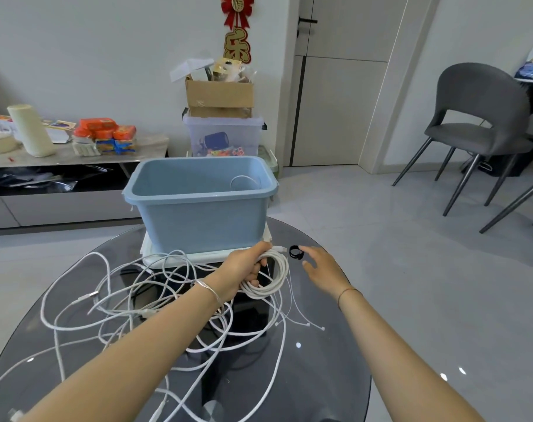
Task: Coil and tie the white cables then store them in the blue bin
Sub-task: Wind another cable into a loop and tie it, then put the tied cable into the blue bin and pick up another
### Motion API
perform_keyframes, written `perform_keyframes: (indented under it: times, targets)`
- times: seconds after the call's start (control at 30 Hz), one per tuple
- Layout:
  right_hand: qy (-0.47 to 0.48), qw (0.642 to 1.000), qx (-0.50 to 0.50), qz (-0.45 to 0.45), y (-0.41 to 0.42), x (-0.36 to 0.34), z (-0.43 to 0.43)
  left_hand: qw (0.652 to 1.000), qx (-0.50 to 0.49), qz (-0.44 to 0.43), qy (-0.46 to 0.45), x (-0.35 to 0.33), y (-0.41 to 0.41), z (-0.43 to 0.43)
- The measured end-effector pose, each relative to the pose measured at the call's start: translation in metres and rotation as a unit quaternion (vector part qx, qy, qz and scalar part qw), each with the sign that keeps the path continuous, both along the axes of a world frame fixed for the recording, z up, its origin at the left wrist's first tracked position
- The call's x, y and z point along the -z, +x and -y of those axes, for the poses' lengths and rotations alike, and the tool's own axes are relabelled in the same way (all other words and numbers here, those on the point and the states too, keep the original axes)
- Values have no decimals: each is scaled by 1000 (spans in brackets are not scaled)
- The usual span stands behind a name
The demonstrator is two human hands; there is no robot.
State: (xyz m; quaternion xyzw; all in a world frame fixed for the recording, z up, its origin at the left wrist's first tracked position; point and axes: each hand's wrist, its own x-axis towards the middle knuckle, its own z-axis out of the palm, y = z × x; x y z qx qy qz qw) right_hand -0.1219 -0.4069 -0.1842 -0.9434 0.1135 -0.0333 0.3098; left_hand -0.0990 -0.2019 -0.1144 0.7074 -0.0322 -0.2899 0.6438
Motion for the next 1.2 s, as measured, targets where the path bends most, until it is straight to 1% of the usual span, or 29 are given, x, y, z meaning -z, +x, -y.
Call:
perform_keyframes:
  times: [0.07, 0.13, 0.2, 0.27, 0.3, 0.33, 0.37, 0.4, 0.43, 0.5, 0.6, 0.7, 0.77, 0.97, 1.1, 1.2]
  targets:
    - [-31, 999, -7, 7, 0, 3, -3, 1000, -1, 7, 7, 1, 0, -1]
    - [-63, 997, 13, 51, -1, 4, -6, 1000, -5, 12, 12, 1, 1, -3]
    - [-118, 988, 44, 84, -3, 3, -9, 1000, -8, 15, 15, 1, 2, -7]
    - [-182, 978, 44, 96, -5, 0, -10, 1000, -9, 19, 15, 0, 0, -12]
    - [-197, 975, 44, 96, -6, -1, -10, 1000, -9, 20, 15, 0, -1, -13]
    - [-190, 975, 50, 105, -8, -2, -13, 1000, -13, 22, 14, -2, -3, -17]
    - [-158, 979, 63, 117, -10, -4, -15, 999, -17, 24, 13, -4, -5, -20]
    - [-104, 983, 81, 131, -12, -9, -20, 999, -23, 27, 12, -6, -7, -24]
    - [-41, 984, 95, 145, -12, -15, -24, 999, -27, 31, 10, -9, -10, -28]
    - [83, 978, 90, 171, -15, -35, -36, 998, -35, 43, 10, -15, -14, -37]
    - [237, 948, 52, 204, -28, -74, -63, 997, -42, 62, 23, -23, -23, -54]
    - [362, 911, 30, 196, -41, -101, -91, 995, -56, 78, 25, -31, -32, -75]
    - [391, 900, 18, 191, -47, -110, -109, 995, -60, 83, 16, -36, -40, -92]
    - [409, 898, -19, 159, -62, -112, -148, 991, -89, 98, -23, -41, -63, -135]
    - [385, 910, -32, 152, -60, -111, -168, 988, -88, 117, -47, -33, -72, -149]
    - [385, 910, -62, 141, -53, -108, -178, 986, -90, 123, -67, -16, -74, -157]
